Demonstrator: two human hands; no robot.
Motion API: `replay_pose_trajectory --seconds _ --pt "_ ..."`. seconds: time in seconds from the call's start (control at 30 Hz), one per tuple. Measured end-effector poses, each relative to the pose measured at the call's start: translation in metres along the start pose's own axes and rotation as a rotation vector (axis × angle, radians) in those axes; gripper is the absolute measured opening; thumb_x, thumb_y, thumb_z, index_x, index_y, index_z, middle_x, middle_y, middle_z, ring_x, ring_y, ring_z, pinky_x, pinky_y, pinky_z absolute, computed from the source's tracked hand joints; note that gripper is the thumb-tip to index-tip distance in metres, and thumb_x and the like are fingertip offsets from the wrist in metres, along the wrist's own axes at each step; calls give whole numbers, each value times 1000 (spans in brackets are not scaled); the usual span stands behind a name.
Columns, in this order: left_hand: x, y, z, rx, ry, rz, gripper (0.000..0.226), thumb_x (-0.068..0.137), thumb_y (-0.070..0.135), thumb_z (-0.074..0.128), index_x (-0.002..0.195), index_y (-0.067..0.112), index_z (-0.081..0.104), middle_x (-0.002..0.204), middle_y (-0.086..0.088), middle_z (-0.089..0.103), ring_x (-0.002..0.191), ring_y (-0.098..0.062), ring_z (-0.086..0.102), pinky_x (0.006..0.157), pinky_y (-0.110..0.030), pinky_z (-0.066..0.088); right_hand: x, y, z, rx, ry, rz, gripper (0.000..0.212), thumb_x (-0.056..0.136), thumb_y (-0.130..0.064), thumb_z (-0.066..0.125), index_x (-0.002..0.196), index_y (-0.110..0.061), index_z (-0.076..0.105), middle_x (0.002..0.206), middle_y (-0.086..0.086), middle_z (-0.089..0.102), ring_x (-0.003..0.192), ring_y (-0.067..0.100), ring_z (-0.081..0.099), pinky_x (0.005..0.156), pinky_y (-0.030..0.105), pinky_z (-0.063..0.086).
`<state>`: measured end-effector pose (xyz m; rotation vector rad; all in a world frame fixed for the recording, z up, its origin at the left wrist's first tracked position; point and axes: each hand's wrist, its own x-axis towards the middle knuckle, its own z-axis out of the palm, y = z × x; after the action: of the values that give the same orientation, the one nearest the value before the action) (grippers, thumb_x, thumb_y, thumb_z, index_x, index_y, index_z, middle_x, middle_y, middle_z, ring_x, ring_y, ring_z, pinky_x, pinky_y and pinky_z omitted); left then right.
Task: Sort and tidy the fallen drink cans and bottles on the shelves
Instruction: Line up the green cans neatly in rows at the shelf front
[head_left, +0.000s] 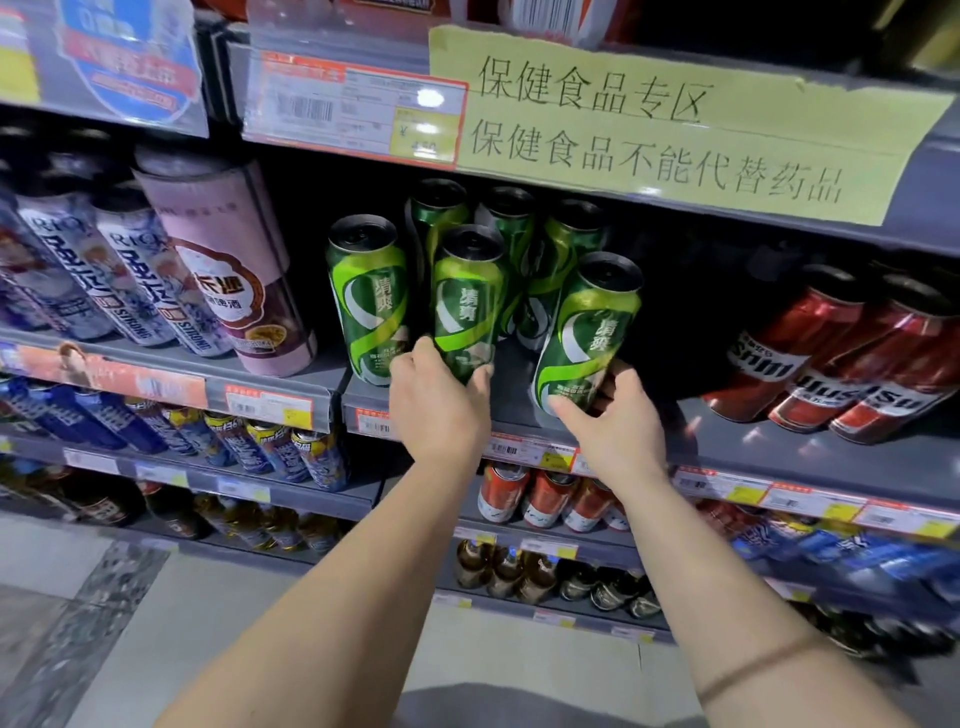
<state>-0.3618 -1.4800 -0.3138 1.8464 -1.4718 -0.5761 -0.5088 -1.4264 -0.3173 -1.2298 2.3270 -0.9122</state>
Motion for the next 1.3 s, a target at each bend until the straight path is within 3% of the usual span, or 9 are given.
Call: replay_pose_trajectory --seconds 0.2,0.27,0.37,0.47,0.53,0.63,0.87,1.03,1.3 --pt "-10 -1 13 13 -96 134 42 87 43 65 119 17 53 105 1 69 103 -23 63 111 -41 28 0 -1 0 -6 0 5 46 76 -53 72 97 -20 48 94 -1 64 86 24 61 72 39 52" --pt "-11 -3 12 -16 -69 180 47 86 39 68 124 16 53 111 1 67 107 -21 62 109 -41 31 2 -1 0 -3 -11 2 45 77 -53 72 99 -21 48 96 -2 65 87 23 61 74 41 54" --pt "-7 -9 -9 -155 155 225 51 81 33 74 121 8 57 113 -7 61 110 -25 55 97 -42 43 6 0 -1 7 -43 2 44 78 -52 71 101 -21 49 98 -2 65 87 23 62 76 43 55" --pt "13 -21 -31 -282 348 105 71 75 30 79 132 3 48 127 -12 52 121 -27 44 105 -38 37 8 1 0 10 -47 0 43 80 -51 70 103 -23 48 100 -2 65 90 23 62 78 44 54" --pt "33 -31 -37 -329 252 11 85 73 30 82 141 7 37 137 -11 46 129 -25 41 108 -35 35 8 1 1 -2 -45 -5 42 80 -51 69 102 -23 47 102 -2 64 91 24 61 78 45 54" --pt "54 -39 -35 -299 65 -22 65 66 35 82 120 18 50 115 -1 62 107 -24 59 90 -37 49 7 2 3 13 -47 -4 43 79 -52 69 102 -24 46 102 -2 65 92 25 62 79 45 54" --pt "53 -32 -27 -259 -173 127 64 69 32 85 121 16 51 103 6 63 94 -15 60 81 -28 47 6 -4 1 14 -36 47 57 70 -58 74 108 -24 48 108 -4 59 100 23 57 84 44 52" --pt "62 -33 -30 -183 -222 168 59 64 37 88 104 19 49 107 -2 59 93 -18 59 77 -31 48 7 -6 2 22 -20 56 57 72 -55 74 113 -24 49 117 1 60 107 27 57 85 44 51" --pt "58 -36 -36 -233 -259 163 70 74 28 83 131 15 46 109 7 58 102 -12 54 83 -25 41 9 -2 2 22 -25 44 51 73 -54 74 107 -24 51 106 -1 65 96 25 61 81 45 53"
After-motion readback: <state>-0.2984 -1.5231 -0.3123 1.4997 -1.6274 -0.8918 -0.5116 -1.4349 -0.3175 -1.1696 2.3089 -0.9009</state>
